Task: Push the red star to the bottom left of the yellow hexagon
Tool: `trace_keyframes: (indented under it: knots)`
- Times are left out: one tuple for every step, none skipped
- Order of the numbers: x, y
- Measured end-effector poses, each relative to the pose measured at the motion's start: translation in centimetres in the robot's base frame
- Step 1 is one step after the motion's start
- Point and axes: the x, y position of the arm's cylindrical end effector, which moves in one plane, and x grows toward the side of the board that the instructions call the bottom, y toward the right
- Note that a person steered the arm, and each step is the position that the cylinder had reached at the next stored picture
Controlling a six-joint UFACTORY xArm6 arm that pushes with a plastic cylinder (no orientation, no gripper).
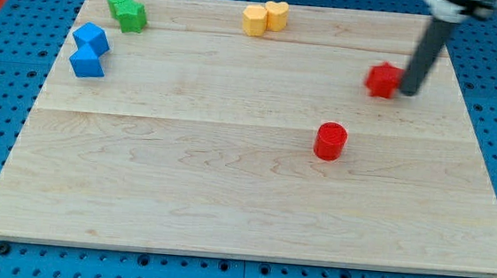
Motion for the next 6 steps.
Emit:
trace_keyframes:
  knots:
    - [0.0, -9.5]
    - [0.1, -1.6]
    - [-2.1, 1.3]
    - [-2.9, -7.2]
    - [-3.1, -14.9]
    - [-5.9, -14.7]
